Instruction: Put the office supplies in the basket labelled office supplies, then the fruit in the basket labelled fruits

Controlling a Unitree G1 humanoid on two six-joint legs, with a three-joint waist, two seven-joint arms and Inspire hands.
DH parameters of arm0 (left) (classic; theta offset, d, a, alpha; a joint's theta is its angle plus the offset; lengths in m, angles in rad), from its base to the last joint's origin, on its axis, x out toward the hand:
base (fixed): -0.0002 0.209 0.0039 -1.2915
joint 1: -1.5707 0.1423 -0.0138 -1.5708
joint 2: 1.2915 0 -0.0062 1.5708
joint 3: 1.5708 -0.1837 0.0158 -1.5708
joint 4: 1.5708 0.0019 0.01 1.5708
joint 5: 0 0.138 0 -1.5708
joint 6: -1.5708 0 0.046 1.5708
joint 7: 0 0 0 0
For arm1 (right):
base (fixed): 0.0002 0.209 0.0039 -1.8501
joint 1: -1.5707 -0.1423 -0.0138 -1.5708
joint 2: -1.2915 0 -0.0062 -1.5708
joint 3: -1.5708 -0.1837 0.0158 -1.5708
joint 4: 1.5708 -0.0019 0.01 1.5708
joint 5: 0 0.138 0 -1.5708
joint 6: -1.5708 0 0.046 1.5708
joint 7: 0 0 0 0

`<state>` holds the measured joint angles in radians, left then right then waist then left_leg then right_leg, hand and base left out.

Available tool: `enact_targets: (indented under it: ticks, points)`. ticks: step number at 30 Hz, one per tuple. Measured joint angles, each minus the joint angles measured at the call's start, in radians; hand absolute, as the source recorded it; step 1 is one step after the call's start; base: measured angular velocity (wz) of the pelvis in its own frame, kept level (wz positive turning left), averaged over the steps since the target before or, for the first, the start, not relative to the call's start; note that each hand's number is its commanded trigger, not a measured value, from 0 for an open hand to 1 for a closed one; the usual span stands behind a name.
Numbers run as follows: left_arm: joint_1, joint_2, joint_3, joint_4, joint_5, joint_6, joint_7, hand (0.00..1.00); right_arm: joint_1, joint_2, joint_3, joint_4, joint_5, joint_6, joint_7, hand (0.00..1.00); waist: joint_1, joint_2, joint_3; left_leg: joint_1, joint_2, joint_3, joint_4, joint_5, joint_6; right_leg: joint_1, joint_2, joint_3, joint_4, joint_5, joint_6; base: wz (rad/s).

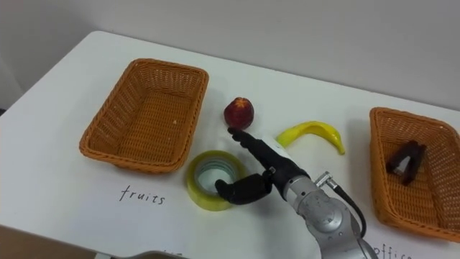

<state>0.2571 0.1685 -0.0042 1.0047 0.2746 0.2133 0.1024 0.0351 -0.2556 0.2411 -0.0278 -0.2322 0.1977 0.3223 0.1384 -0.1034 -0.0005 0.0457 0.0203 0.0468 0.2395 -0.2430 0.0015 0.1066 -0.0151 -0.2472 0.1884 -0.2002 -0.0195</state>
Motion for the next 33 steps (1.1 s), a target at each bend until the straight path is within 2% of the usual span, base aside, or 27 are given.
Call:
enact_targets:
  ticks: [22, 33]
  points:
    - [-0.004, 0.000, 0.001, 0.009, -0.005, 0.000, 0.003, 0.00, -0.025, -0.007, -0.022, 0.025, 0.003, 0.000, 0.084, 0.00, 0.003, 0.004, 0.0033, 0.000, 0.000, 0.000, -0.003, 0.000, 0.000, -0.003, 0.000, 0.000, 0.000, 0.000, 0.000, 0.00]
    - [-0.004, 0.006, 0.035, -0.004, -0.001, 0.000, -0.023, 0.00, -0.072, -0.011, -0.024, 0.029, -0.050, 0.023, 0.164, 0.00, 0.004, -0.012, 0.0042, 0.000, -0.001, -0.002, -0.001, 0.000, 0.000, 0.000, 0.000, 0.001, 0.000, 0.000, 0.000, 0.00]
